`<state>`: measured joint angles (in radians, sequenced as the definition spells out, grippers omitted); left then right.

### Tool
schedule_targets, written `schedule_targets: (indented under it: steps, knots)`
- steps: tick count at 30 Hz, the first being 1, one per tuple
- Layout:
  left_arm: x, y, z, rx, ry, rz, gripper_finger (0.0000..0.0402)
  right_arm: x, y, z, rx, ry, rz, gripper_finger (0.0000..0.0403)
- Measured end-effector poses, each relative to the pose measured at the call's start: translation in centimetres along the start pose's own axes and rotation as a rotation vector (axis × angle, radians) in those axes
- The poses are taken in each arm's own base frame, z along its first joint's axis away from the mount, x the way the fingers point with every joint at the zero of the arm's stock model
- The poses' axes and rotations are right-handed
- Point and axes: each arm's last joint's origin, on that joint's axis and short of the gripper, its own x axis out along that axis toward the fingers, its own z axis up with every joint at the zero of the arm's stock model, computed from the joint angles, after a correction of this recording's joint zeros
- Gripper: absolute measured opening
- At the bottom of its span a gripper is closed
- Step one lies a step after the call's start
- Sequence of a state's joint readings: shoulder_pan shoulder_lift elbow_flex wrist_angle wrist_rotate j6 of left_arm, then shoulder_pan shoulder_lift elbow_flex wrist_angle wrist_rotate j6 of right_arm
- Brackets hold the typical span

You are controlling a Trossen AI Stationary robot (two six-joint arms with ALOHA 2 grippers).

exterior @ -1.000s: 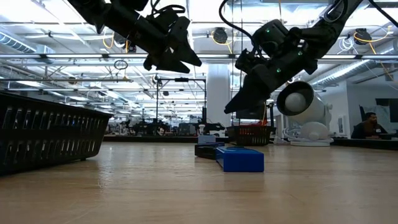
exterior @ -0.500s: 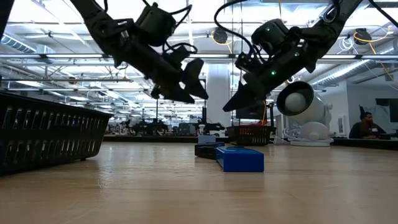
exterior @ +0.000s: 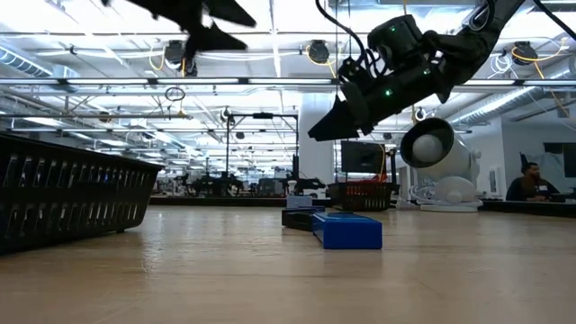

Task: Pick & Place Office items
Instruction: Put the light purple charger adapter into the top black basket

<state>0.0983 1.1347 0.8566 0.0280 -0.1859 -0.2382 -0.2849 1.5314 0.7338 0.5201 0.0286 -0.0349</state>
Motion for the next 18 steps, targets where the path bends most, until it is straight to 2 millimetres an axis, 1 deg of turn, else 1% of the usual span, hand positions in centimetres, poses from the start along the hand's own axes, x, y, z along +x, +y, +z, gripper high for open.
schedule_targets:
  steps: [2, 4, 7, 9, 11, 12, 15, 18]
  knots:
    - [-1.5, -0.7, 0.3, 0.008, 0.002, -0.036, 0.026, 0.0, 0.0, 0.0, 0.0, 0.003, -0.015, 0.0249]
    - [-2.4, -1.4, 0.4, 0.014, -0.003, -0.064, 0.026, 0.0, -0.1, 0.1, -0.036, 0.003, -0.025, 0.0245]
    - [-2.9, -2.3, 0.2, 0.04, -0.008, -0.073, 0.026, 0.4, -0.3, 1.4, -0.101, 0.048, -0.024, 0.0241]
    - [-2.7, -2.7, -0.1, 0.064, 0.0, -0.061, 0.026, 1.0, -0.4, 2.2, -0.122, 0.106, -0.005, 0.0241]
    - [-2.2, -3.0, -0.4, 0.077, 0.004, -0.037, 0.026, 2.2, -0.4, 2.5, -0.156, 0.149, 0.036, 0.0247]
    - [-2.0, -3.0, -0.6, 0.083, 0.006, -0.023, 0.026, 2.8, -0.4, 2.3, -0.176, 0.177, 0.053, 0.0252]
    - [-1.4, -2.9, -0.8, 0.091, 0.002, 0.016, 0.026, 5.1, -0.3, 1.4, -0.247, 0.218, 0.077, 0.0275]
    - [-0.9, -2.8, -1.0, 0.096, 0.011, 0.036, 0.026, 7.3, -0.7, -0.1, -0.325, 0.3, 0.031, 0.0303]
